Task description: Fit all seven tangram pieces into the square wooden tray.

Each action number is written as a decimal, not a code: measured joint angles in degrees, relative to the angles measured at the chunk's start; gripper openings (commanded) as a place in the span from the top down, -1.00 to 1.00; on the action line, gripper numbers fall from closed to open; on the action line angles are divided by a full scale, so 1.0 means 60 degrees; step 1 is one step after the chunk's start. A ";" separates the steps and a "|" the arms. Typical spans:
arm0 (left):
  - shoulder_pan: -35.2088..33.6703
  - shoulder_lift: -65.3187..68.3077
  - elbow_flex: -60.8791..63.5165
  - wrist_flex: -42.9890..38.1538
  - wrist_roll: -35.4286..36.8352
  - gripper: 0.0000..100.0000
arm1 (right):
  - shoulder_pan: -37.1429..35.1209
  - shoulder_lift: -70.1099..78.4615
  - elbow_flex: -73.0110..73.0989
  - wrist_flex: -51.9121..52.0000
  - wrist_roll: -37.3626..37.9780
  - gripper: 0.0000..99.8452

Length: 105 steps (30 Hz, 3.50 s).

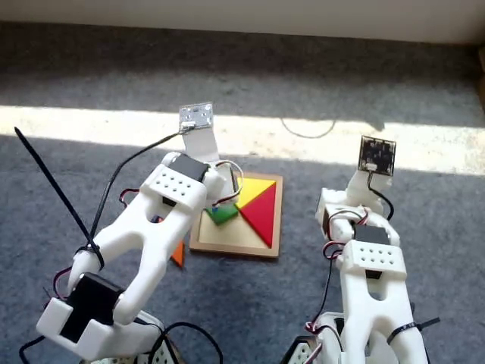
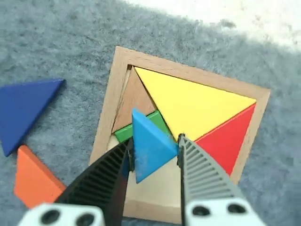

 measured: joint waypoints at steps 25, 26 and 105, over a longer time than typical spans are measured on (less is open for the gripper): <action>0.1158 -0.0161 0.0366 -0.1084 0.4586 0.51 | 0.0000 0.0000 0.0000 0.0000 0.0000 0.99; 0.1158 -0.0293 0.0366 -0.1084 0.4586 0.51 | 0.0000 0.0000 0.0000 0.0000 0.0000 0.99; 0.1773 -0.0293 0.1568 -0.2432 0.3121 0.99 | 0.0000 0.0000 0.0000 0.0000 0.0000 0.99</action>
